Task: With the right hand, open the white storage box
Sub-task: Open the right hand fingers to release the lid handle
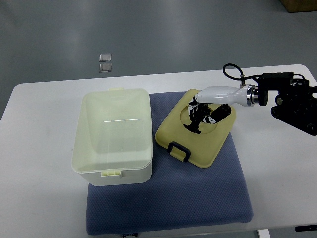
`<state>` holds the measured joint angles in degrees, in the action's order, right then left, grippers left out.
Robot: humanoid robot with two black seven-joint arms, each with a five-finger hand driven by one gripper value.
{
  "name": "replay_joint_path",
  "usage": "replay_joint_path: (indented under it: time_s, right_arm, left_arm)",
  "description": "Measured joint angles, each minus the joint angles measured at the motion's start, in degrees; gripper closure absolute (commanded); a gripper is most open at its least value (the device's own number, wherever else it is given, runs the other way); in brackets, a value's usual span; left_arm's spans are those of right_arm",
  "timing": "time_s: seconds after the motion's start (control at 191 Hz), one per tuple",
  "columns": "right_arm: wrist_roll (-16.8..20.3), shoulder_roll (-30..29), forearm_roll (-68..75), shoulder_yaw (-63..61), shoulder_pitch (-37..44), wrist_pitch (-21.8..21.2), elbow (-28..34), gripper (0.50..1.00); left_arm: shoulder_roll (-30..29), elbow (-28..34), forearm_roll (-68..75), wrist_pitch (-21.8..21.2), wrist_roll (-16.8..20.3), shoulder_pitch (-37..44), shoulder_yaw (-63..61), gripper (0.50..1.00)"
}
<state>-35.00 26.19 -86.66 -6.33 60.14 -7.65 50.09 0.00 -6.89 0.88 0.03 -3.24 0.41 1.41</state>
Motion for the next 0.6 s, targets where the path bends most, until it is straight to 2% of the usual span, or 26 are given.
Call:
replay_joint_path:
  time_s: [0.058,0.1,0.115,0.12,0.126,0.131,0.136,0.141,0.147,0.152,0.157,0.162,0.168,0.178,0.183,0.189,0.194,0.225,0.33,0.471,0.602]
  right_arm:
    - [0.0,0.0,0.22,0.0,-0.19,-0.05,0.07,1.0]
    - [0.0,0.0,0.41,0.0,-0.24,-0.22,0.15,0.936]
    - [0.0,0.0,0.48,0.0,-0.26,-0.29,0.18,0.896]
    - [0.0,0.0,0.5,0.0,-0.26,-0.32,0.18,0.895]
    - [0.0,0.0,0.52,0.0,-0.26,-0.35,0.19,0.871]
    - [0.0,0.0,0.54,0.0,-0.26,-0.37,0.2,0.871]
    - [0.0,0.0,0.56,0.0,-0.26,-0.39,0.21,0.838]
    - [0.0,0.0,0.58,0.0,-0.26,-0.42,0.21,0.838]
    - [0.0,0.0,0.6,0.0,-0.27,-0.44,0.22,0.798]
    - [0.0,0.0,0.62,0.0,-0.27,-0.46,0.22,0.797]
    - [0.0,0.0,0.66,-0.01,-0.27,-0.5,0.23,0.751]
    - [0.0,0.0,0.67,-0.01,-0.27,-0.52,0.24,0.75]
    - [0.0,0.0,0.69,-0.01,-0.27,-0.54,0.24,0.706]
    - [0.0,0.0,0.72,-0.02,-0.27,-0.58,0.24,0.705]
    - [0.0,0.0,0.74,-0.03,-0.27,-0.6,0.25,0.665]
    - [0.0,0.0,0.76,-0.04,-0.28,-0.61,0.25,0.664]
    - [0.0,0.0,0.78,-0.05,-0.28,-0.63,0.25,0.634]
    - [0.0,0.0,0.9,-0.13,-0.28,-0.73,0.26,0.599]
    - [0.0,0.0,1.7,-0.31,-0.42,-1.76,0.36,0.577]
    - [0.0,0.14,4.49,-0.67,-0.56,-4.36,0.59,0.574]
    - [0.0,0.38,8.9,-1.15,-0.56,-4.86,0.61,0.574]
  left_arm:
    - [0.0,0.0,0.0,0.0,0.0,0.02,0.0,0.5]
    - [0.0,0.0,0.0,0.0,0.0,0.01,0.0,0.5]
    - [0.0,0.0,0.0,0.0,0.0,0.0,0.0,0.5]
    - [0.0,0.0,0.0,0.0,0.0,0.0,0.0,0.5]
    - [0.0,0.0,0.0,0.0,0.0,0.0,0.0,0.5]
    - [0.0,0.0,0.0,0.0,0.0,0.0,0.0,0.5]
    - [0.0,0.0,0.0,0.0,0.0,0.0,0.0,0.5]
    - [0.0,0.0,0.0,0.0,0.0,0.0,0.0,0.5]
    - [0.0,0.0,0.0,0.0,0.0,0.0,0.0,0.5]
    - [0.0,0.0,0.0,0.0,0.0,0.0,0.0,0.5]
    - [0.0,0.0,0.0,0.0,0.0,0.0,0.0,0.5]
    - [0.0,0.0,0.0,0.0,0.0,0.0,0.0,0.5]
    - [0.0,0.0,0.0,0.0,0.0,0.0,0.0,0.5]
    - [0.0,0.0,0.0,0.0,0.0,0.0,0.0,0.5]
    - [0.0,0.0,0.0,0.0,0.0,0.0,0.0,0.5]
    - [0.0,0.0,0.0,0.0,0.0,0.0,0.0,0.5]
    - [0.0,0.0,0.0,0.0,0.0,0.0,0.0,0.5]
    - [0.0,0.0,0.0,0.0,0.0,0.0,0.0,0.5]
    - [0.0,0.03,0.0,0.0,0.0,0.01,0.0,0.5]
    - [0.0,0.03,0.0,0.05,-0.02,0.0,0.0,0.5]
    - [0.0,0.01,0.0,0.05,-0.02,0.0,0.0,0.5]
